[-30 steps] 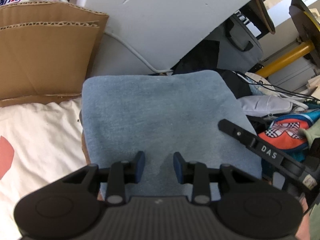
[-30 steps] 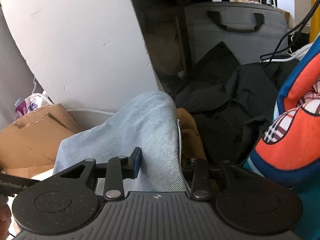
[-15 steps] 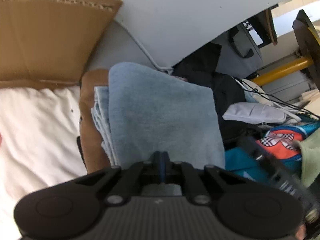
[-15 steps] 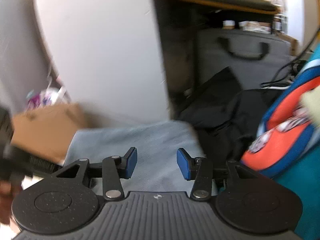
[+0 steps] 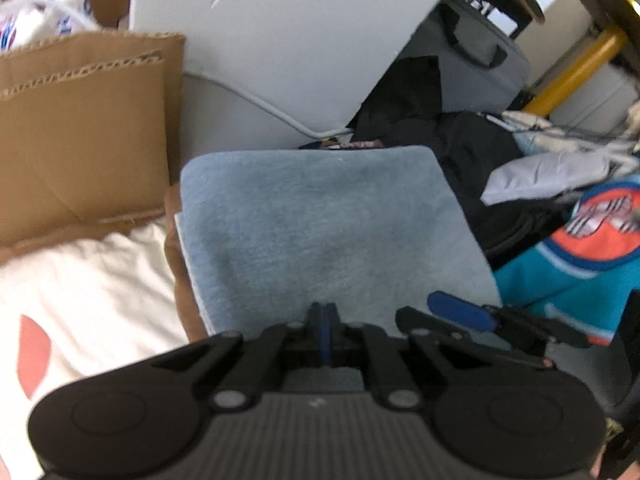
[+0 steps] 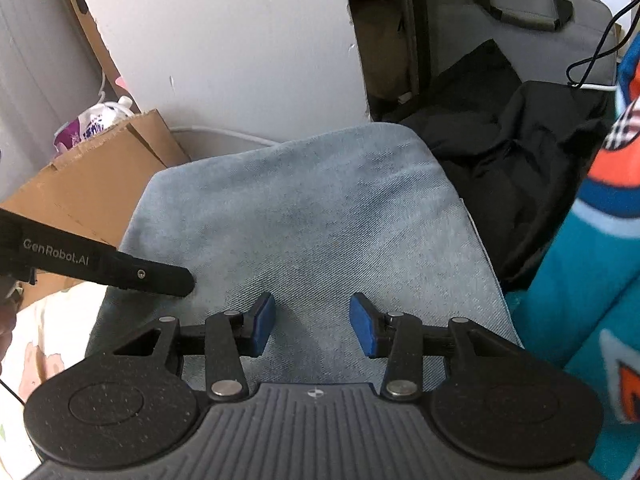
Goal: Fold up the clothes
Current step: 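Lower the jeans onto the pile and open both tools, then press the placed jeans flat with both tools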
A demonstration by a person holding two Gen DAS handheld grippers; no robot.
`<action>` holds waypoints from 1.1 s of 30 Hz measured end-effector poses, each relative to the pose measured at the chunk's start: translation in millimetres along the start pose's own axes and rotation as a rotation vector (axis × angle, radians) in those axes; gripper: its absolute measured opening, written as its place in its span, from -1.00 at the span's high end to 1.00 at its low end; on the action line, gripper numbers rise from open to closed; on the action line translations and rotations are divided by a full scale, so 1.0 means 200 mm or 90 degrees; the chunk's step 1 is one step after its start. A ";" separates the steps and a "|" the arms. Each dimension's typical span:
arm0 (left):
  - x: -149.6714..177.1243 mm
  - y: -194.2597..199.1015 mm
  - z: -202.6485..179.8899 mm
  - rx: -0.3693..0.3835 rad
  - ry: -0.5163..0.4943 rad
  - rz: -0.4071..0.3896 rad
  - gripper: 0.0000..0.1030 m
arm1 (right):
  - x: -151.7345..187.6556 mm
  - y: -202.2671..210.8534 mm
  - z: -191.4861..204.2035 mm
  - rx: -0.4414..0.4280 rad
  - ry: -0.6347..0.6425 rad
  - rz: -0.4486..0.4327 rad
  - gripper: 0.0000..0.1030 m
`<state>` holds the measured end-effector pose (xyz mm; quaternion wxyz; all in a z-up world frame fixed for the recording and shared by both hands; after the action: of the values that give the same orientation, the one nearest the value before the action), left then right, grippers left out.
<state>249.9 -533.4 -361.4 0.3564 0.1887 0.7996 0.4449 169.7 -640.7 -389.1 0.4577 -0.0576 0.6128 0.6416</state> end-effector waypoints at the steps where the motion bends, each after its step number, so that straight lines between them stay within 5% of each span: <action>1: 0.00 -0.01 0.01 -0.001 0.005 -0.001 0.93 | 0.01 -0.01 0.00 -0.003 -0.006 -0.003 0.06; 10: -0.04 0.05 -0.04 -0.014 -0.008 -0.007 0.94 | 0.00 0.00 0.00 0.000 -0.003 -0.013 0.06; 16: -0.15 0.11 -0.06 -0.048 -0.070 -0.032 0.81 | -0.17 0.08 -0.05 0.022 0.023 -0.056 0.07; 23: -0.11 0.04 -0.03 -0.071 -0.110 -0.022 0.88 | -0.32 -0.09 -0.12 0.028 0.006 -0.052 0.08; 33: -0.09 -0.01 0.04 -0.069 -0.082 -0.005 0.94 | -0.41 -0.25 -0.13 0.037 0.017 -0.037 0.11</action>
<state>268.1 -541.7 -358.0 0.4184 0.1939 0.7508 0.4728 238.1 -712.8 -380.4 0.4689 -0.0708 0.6353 0.6095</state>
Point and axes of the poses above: each gripper's, at about its wrist camera, not at the fingertips, and y roughly against the way its jaws point, z to its left, x to its underside, the point moved 10 cm from there along -y, roughly the way its jaws point
